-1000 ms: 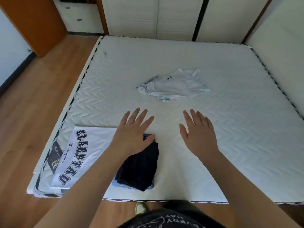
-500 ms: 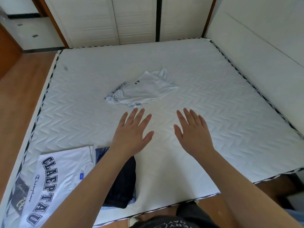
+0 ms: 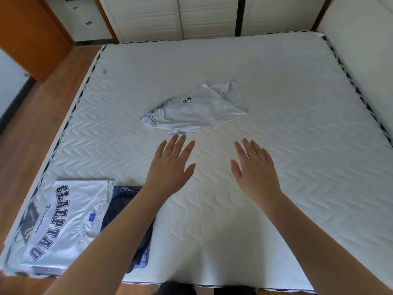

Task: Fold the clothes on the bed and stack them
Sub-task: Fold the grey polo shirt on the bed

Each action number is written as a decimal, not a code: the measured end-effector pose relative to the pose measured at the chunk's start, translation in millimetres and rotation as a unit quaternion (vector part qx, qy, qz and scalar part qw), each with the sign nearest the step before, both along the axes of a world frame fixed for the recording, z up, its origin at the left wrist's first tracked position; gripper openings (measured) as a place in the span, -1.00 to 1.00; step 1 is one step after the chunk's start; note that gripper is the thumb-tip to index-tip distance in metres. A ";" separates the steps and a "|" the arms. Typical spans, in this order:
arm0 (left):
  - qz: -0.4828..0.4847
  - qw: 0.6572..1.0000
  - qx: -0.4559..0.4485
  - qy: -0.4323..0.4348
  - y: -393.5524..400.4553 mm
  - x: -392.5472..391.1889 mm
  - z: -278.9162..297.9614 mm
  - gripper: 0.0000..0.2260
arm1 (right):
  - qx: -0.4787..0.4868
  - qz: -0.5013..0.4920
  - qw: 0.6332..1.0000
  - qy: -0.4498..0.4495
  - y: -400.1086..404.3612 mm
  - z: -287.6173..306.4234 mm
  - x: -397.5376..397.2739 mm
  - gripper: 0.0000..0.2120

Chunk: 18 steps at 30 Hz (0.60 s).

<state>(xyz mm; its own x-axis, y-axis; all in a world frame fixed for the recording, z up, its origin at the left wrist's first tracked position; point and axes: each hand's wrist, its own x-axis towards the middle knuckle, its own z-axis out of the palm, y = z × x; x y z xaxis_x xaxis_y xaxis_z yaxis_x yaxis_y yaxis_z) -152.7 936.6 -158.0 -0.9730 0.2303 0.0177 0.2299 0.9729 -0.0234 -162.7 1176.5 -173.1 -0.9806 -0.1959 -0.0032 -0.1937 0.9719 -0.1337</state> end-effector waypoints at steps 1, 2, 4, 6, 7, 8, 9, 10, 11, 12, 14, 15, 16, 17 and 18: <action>0.007 1.000 -0.006 0.002 -1.4 -6.6 -2.1 -0.44 | -0.004 0.010 1.000 -0.004 -1.7 -3.0 -10.2 -0.46; 0.014 1.000 -0.011 0.005 -3.9 -13.2 -4.8 -0.45 | -0.010 0.019 1.000 -0.006 -4.7 -6.7 -20.0 -0.46; 0.027 1.000 -0.011 0.002 -12.2 -27.7 -12.7 -0.46 | -0.020 0.036 0.999 -0.012 -14.3 -15.1 -39.0 -0.46; 0.043 0.999 -0.013 -0.010 -23.7 -44.2 -25.8 -0.46 | -0.025 0.052 0.998 -0.014 -28.9 -25.3 -57.4 -0.47; 0.050 0.999 -0.011 -0.014 -30.3 -53.5 -34.2 -0.46 | -0.029 0.063 0.997 -0.016 -37.6 -31.7 -67.4 -0.48; 0.056 0.998 -0.008 -0.016 -37.5 -63.5 -43.5 -0.46 | -0.030 0.078 0.996 -0.016 -46.8 -38.9 -78.8 -0.48; 0.063 0.998 -0.005 -0.020 -44.9 -73.4 -54.2 -0.47 | -0.026 0.094 0.995 -0.015 -56.7 -47.4 -91.4 -0.48; 0.071 0.997 -0.004 -0.025 -51.9 -83.4 -66.1 -0.47 | -0.021 0.107 0.994 -0.016 -66.5 -57.1 -105.4 -0.48; 0.076 0.997 -0.004 -0.032 -58.0 -93.2 -78.6 -0.47 | -0.016 0.115 0.993 -0.020 -75.9 -67.7 -119.9 -0.47; 0.079 0.996 -0.004 -0.042 -63.5 -101.2 -90.9 -0.46 | -0.010 0.119 0.992 -0.026 -84.7 -78.9 -132.5 -0.47; 0.090 0.995 0.013 -0.048 -73.5 -115.1 -116.3 -0.46 | 0.001 0.124 0.991 -0.041 -101.9 -102.4 -156.4 -0.45; 0.092 0.994 0.021 -0.046 -77.5 -123.2 -129.7 -0.47 | 0.000 0.124 0.991 -0.045 -109.7 -115.4 -167.9 -0.45; 0.093 0.994 0.029 -0.048 -81.3 -130.5 -144.3 -0.47 | -0.004 0.125 0.991 -0.053 -117.4 -130.1 -178.5 -0.45; 0.092 0.994 0.033 -0.054 -85.8 -138.8 -159.7 -0.47 | -0.005 0.125 0.990 -0.061 -124.6 -145.6 -188.7 -0.45; 0.092 0.993 0.032 -0.060 -91.0 -148.0 -176.4 -0.48 | -0.004 0.125 0.990 -0.069 -130.9 -162.5 -198.8 -0.44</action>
